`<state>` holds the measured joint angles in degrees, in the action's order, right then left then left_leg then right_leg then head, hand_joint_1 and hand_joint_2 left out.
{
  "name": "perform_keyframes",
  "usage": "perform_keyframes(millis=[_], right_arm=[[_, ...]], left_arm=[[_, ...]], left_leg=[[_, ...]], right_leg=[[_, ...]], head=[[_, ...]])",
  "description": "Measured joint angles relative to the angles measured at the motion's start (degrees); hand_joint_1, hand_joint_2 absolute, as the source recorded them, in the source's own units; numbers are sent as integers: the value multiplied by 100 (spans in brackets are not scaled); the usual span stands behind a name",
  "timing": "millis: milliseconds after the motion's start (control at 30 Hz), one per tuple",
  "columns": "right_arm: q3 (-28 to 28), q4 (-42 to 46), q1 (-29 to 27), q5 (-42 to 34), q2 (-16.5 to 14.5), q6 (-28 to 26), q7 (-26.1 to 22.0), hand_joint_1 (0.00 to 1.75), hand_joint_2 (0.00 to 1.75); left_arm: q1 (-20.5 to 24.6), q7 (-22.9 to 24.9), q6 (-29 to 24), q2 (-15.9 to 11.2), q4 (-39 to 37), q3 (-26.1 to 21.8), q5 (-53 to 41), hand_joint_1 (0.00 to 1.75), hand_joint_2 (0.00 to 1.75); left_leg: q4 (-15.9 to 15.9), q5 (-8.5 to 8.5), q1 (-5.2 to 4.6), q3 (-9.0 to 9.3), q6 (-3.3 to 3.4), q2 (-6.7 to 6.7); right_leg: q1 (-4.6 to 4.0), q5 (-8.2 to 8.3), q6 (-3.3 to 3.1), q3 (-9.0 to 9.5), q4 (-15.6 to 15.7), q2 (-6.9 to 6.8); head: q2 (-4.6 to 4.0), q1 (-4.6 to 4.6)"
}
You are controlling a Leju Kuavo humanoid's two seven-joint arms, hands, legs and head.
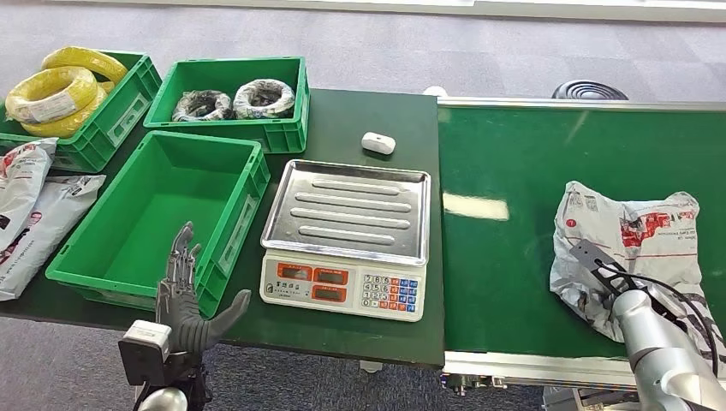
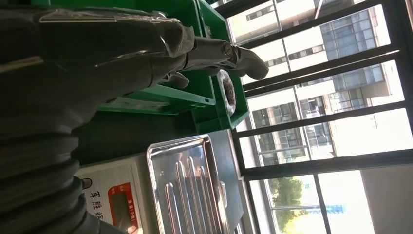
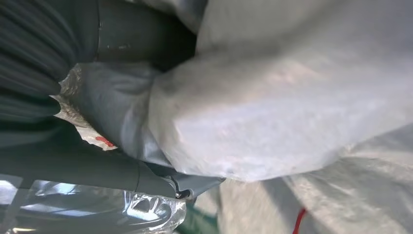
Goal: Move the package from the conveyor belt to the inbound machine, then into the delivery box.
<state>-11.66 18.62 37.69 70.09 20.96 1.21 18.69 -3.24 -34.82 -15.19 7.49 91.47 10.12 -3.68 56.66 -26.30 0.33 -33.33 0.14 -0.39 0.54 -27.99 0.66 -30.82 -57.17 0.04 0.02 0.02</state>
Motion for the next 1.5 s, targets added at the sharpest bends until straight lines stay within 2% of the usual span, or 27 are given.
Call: perform_keyframes(millis=[100, 233, 333, 433, 567, 767, 900, 1033, 1067, 1167, 1200, 1400, 1500], right_arm=[[-20, 47, 33, -86, -109, -1181, -396, 175, 175], [-114, 310, 119, -452, -333, -2475, -1513, 175, 175], [-148, 734, 134, -928, -570, -3008, -2541, 175, 175], [-64, 1450, 25, -1406, -865, -3213, -3233, 175, 175], [444, 2664, -254, -1659, -1246, -3063, -3572, 175, 175], [2019, 4171, -497, -1430, -1611, -1941, -3772, 175, 175], [3066, 4528, -384, -1193, -1859, -913, -3606, 175, 175], [3710, 4513, -186, -1425, -2047, -483, -3620, 175, 175], [3811, 4492, -132, -1483, -2064, -443, -3643, 167, 175], [4002, 4425, -29, -1590, -2071, -386, -3685, 36, 175], [4037, 4404, -17, -1610, -2069, -353, -3662, 0, 175], [4155, 4168, 24, -1436, -2061, -94, -3019, 0, 175], [4195, 3943, 85, -1348, -2062, -15, -2848, 0, 175]], left_arm=[[-162, -2, -42, -2, 135, -15, 0, 0, 175], [-330, -45, -126, 3, 300, -29, -14, 0, 175], [-351, -114, -189, 4, 348, -47, -18, 0, 175], [-330, -170, -228, 2, 364, -94, -10, 0, 175], [-250, -213, -220, -1, 388, -195, -20, 0, 175], [-29, -312, -60, -19, 388, -379, -91, 0, 175], [135, -330, -87, -51, 383, -510, -111, 0, 175], [204, -334, -185, -69, 438, -695, -121, 0, 175], [207, -334, -209, -73, 474, -748, -122, 0, 175], [202, -333, -250, -83, 603, -911, -124, 0, 175], [196, -328, -255, -84, 649, -964, -127, 0, 175], [143, -247, -211, -64, 882, -1200, -226, 0, 175], [150, -184, -189, -38, 951, -1260, -311, 0, 175]], left_leg=[[0, 0, 0, -2, 0, -1], [0, 0, 2, -5, 0, 0], [0, 2, 6, -5, -2, 1], [0, 3, 7, -5, -4, 3], [-1, 4, 7, -5, -4, 7], [-2, 5, 9, -4, -6, 11], [-2, 8, 13, -5, -11, 10], [-2, 9, 13, -6, -11, 8], [-2, 9, 13, -6, -11, 8], [-2, 8, 12, -7, -11, 7], [-2, 8, 12, -7, -11, 7], [-2, 8, 9, -7, -11, 6], [-2, 8, 11, -6, -11, 6]], right_leg=[[0, 0, 0, -4, -1, 0], [-2, 0, 0, -9, -2, 0], [-5, -1, -1, -9, -2, 0], [-6, -1, -2, -9, -3, 0], [-6, -1, -2, -10, -4, 4], [-8, -1, -3, -14, -5, 9], [-11, -2, -3, -13, -5, 8], [-11, -2, -3, -12, -6, 5], [-10, -2, -3, -12, -5, 5], [-7, -2, -3, -12, -4, 5], [-6, -2, -3, -12, -4, 5], [-7, -2, -3, -13, -3, 4], [-9, -2, -3, -14, -4, 5]], head=[[0, 0], [0, 0], [0, 0], [0, -1], [0, 0], [-1, 1], [0, 1], [0, 2], [0, 2], [0, 3], [0, 3], [0, 1], [-1, 2]])
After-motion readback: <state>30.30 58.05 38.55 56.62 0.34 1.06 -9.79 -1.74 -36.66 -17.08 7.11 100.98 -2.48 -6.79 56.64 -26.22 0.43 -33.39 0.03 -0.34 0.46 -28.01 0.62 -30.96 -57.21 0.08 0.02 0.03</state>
